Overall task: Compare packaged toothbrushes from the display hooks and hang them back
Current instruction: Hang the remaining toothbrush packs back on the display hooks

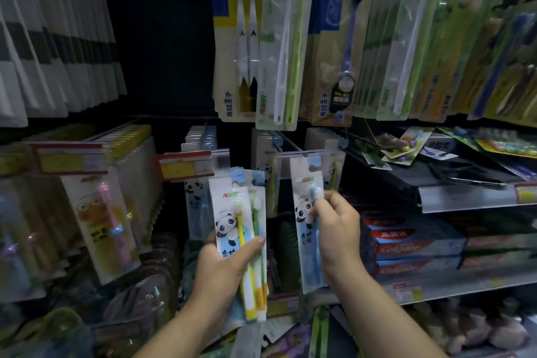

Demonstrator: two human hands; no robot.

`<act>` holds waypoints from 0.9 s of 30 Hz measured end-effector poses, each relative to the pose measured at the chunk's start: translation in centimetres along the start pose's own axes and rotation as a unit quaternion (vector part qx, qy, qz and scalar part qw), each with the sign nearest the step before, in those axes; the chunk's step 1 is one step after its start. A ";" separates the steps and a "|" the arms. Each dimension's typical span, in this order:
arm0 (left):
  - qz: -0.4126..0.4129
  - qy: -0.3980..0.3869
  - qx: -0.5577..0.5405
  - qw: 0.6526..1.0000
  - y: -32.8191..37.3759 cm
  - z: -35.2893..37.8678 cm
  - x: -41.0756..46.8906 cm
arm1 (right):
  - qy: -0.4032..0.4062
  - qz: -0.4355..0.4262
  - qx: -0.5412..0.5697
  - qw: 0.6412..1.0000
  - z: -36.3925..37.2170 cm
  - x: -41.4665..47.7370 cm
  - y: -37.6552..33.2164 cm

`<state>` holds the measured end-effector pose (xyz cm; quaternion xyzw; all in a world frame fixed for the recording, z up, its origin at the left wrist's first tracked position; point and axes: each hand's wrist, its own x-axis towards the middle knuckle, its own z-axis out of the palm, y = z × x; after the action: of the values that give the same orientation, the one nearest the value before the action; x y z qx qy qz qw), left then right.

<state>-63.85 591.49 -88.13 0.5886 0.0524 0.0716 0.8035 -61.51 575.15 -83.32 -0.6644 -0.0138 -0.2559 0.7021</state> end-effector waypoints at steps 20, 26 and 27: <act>0.030 -0.009 -0.001 0.999 -1.3 0.1 2.5 | 0.055 -0.108 -0.056 0.991 2.7 -0.1 2.1; 0.041 -0.005 0.008 0.999 -1.1 0.7 2.5 | 0.026 -0.142 -0.111 0.983 2.8 0.0 3.0; 0.043 -0.002 0.009 0.999 -1.2 0.7 2.5 | 0.027 -0.141 -0.115 0.983 2.6 0.0 3.1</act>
<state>-61.22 590.94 -89.05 0.5978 0.0258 0.1044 0.7944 -59.50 577.52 -85.86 -0.7249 -0.0589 -0.3700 0.5780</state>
